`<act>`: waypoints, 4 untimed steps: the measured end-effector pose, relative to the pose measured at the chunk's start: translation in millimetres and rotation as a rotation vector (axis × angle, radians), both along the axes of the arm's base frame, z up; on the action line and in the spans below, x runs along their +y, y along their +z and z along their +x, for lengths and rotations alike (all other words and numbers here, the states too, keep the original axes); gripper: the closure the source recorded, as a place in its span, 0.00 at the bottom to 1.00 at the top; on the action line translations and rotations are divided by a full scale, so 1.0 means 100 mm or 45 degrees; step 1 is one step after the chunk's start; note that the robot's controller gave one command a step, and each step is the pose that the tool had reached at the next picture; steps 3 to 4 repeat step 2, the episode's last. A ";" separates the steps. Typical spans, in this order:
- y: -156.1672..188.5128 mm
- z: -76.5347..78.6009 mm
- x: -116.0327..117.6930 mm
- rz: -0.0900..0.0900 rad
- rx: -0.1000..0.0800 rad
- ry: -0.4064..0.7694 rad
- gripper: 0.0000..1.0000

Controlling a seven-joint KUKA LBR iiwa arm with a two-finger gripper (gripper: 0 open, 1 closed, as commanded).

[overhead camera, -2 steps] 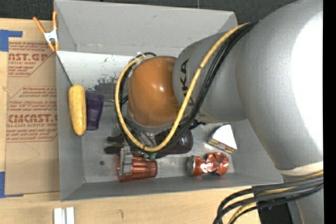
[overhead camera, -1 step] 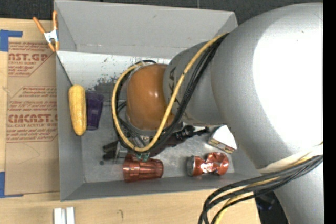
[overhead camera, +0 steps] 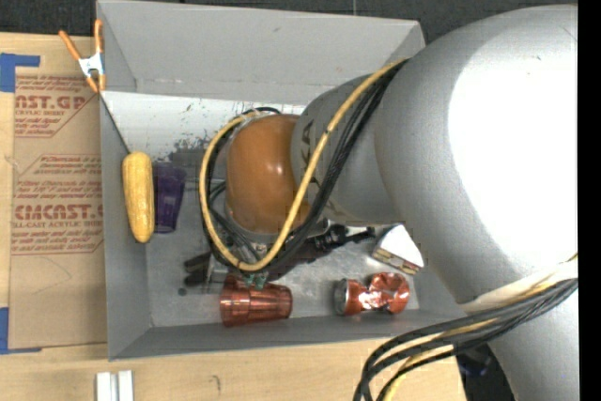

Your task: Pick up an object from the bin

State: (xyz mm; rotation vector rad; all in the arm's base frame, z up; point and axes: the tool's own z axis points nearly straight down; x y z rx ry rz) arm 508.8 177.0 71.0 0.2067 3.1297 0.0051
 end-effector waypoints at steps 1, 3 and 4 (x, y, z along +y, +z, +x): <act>0.00 0.00 0.00 0.000 0.000 0.000 1.00; 1.92 -0.07 -0.09 -0.002 0.007 -0.011 1.00; 1.92 -0.07 -0.09 -0.002 0.007 -0.011 1.00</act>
Offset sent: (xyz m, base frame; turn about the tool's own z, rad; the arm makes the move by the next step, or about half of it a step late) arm -0.0064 -0.0099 0.1925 0.0112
